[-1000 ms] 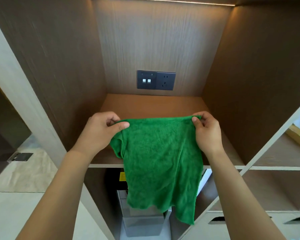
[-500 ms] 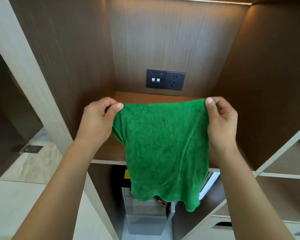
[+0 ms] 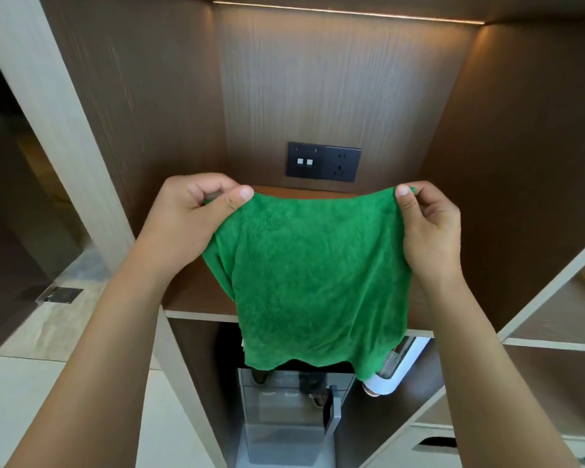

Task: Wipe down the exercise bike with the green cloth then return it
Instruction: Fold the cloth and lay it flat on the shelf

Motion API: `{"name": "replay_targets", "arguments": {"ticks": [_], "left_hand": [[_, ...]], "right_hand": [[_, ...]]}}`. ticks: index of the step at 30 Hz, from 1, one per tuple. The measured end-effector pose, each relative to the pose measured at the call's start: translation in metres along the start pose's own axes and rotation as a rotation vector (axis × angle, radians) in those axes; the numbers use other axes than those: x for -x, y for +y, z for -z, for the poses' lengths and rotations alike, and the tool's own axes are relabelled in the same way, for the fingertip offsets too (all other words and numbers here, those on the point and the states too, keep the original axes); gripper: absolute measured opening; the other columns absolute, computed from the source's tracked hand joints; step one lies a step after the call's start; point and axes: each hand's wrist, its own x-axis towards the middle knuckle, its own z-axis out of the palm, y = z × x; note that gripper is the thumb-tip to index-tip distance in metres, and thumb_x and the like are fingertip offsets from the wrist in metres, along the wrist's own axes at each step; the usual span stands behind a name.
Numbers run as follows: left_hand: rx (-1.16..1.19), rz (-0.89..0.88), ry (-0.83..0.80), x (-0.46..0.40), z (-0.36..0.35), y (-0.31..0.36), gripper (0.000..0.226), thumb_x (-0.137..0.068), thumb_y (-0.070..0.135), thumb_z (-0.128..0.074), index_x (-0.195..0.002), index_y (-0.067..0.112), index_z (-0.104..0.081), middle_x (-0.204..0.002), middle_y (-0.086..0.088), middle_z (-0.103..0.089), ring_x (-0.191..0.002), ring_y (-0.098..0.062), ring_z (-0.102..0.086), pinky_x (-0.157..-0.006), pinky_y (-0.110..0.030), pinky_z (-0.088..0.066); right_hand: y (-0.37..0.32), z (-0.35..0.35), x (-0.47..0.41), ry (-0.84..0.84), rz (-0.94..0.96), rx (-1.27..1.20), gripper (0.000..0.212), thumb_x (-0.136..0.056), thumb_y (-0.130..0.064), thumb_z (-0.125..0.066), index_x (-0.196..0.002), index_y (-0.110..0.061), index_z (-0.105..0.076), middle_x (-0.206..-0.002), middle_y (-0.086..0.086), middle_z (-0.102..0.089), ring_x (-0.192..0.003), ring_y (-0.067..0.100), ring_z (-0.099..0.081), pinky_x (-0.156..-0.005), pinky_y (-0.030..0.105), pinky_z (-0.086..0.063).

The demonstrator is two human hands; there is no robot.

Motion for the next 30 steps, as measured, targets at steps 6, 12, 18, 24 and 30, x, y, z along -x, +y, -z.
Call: {"name": "replay_targets", "arguments": {"ticks": [6, 12, 18, 24, 30], "left_hand": [[0.038, 0.146, -0.113, 0.028, 0.012, -0.013, 0.025, -0.078, 0.032, -0.08, -0.088, 0.009, -0.077, -0.08, -0.006, -0.079, -0.075, -0.023, -0.075, -0.074, -0.041, -0.061], [0.034, 0.261, -0.192, 0.063, 0.038, -0.005, 0.026, -0.074, 0.022, -0.085, -0.087, 0.003, -0.075, -0.082, -0.013, -0.076, -0.077, -0.035, -0.074, -0.073, -0.046, -0.06], [-0.268, 0.341, -0.032, 0.083, 0.043, -0.003, 0.018, -0.075, 0.03, -0.088, -0.077, 0.017, -0.076, -0.065, 0.0, -0.07, -0.052, -0.005, -0.057, -0.052, -0.02, -0.045], [-0.37, 0.315, 0.015, 0.081, 0.026, -0.008, 0.015, -0.086, 0.031, -0.082, -0.076, 0.022, -0.075, -0.062, 0.008, -0.07, -0.055, -0.008, -0.062, -0.055, -0.03, -0.054], [-0.492, 0.194, 0.043, 0.067, 0.01, -0.02, 0.02, -0.095, 0.036, -0.071, -0.079, 0.024, -0.072, -0.064, 0.001, -0.066, -0.062, -0.018, -0.061, -0.057, -0.036, -0.049]], "right_hand": [[0.024, -0.024, 0.017, -0.159, -0.118, 0.016, 0.026, -0.109, -0.025, -0.059, -0.083, -0.02, -0.065, -0.068, -0.014, -0.062, -0.064, 0.003, -0.054, -0.06, 0.025, -0.044], [0.03, -0.055, 0.028, -0.176, -0.083, 0.041, 0.024, -0.109, -0.022, -0.058, -0.088, -0.013, -0.065, -0.073, -0.011, -0.057, -0.066, -0.002, -0.05, -0.062, 0.018, -0.04], [0.029, -0.071, 0.028, -0.139, -0.064, 0.03, 0.021, -0.108, -0.021, -0.059, -0.09, -0.012, -0.067, -0.074, -0.01, -0.059, -0.066, -0.005, -0.05, -0.063, 0.018, -0.041], [0.035, -0.053, 0.026, -0.086, -0.073, 0.016, 0.026, -0.107, -0.026, -0.061, -0.087, -0.01, -0.068, -0.076, -0.003, -0.057, -0.071, 0.005, -0.048, -0.064, 0.029, -0.038], [0.033, -0.015, 0.022, 0.002, -0.097, -0.053, 0.03, -0.102, -0.034, -0.067, -0.076, -0.017, -0.066, -0.072, -0.006, -0.052, -0.072, 0.011, -0.043, -0.069, 0.035, -0.034]]}}
